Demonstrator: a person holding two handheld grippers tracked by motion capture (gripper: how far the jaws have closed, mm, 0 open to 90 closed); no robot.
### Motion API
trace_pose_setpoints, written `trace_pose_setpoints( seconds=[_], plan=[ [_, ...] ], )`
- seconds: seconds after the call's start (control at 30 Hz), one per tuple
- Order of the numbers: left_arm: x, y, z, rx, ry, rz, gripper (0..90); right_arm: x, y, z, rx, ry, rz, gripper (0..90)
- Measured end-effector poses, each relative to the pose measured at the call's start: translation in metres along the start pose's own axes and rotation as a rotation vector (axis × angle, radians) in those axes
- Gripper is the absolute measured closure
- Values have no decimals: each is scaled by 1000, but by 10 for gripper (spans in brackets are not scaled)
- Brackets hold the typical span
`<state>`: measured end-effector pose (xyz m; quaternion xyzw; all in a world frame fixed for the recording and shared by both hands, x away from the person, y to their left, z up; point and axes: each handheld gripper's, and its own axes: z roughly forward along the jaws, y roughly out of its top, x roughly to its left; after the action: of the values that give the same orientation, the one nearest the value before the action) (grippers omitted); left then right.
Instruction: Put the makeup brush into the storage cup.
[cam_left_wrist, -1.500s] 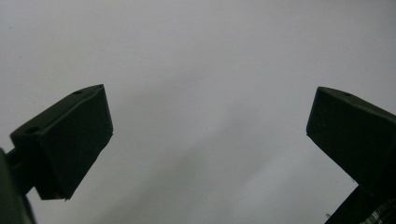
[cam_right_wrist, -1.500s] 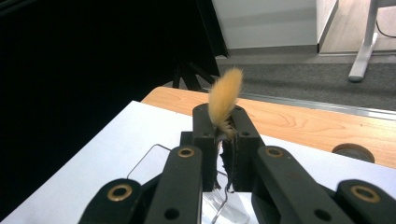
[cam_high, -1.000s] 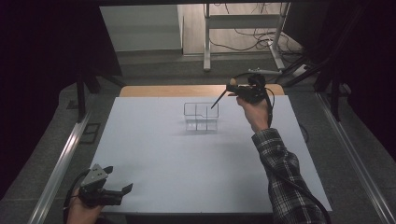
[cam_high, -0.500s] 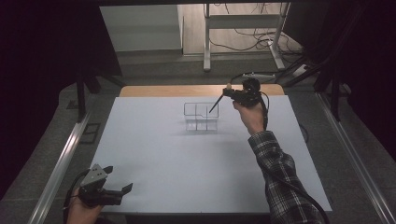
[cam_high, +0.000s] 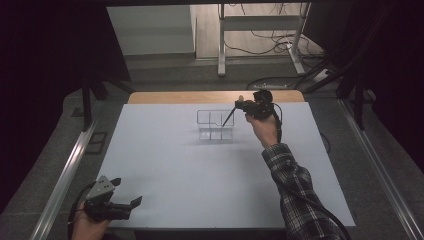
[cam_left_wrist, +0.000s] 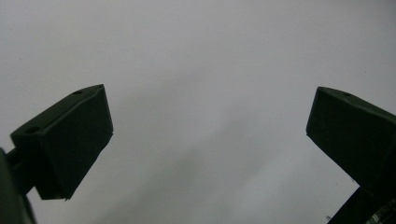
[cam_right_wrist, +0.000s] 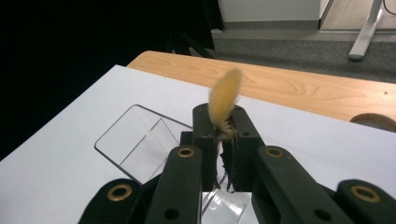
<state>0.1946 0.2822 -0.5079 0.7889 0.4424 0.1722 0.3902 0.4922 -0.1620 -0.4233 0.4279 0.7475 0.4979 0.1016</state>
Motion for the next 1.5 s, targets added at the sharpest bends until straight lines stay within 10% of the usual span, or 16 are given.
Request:
trace_pose_setpoints(
  seconds=[0.47,0.83,1.5],
  plan=[
    [0,0,0,5,0,2,12,-1,-13,13,47,-14,1,833],
    [0,0,1,4,0,3,12,-6,-10,15,74,-41,-25,234],
    [0,0,1,0,-4,3,11,1,-12,5,108,16,-65,60]
  ],
)
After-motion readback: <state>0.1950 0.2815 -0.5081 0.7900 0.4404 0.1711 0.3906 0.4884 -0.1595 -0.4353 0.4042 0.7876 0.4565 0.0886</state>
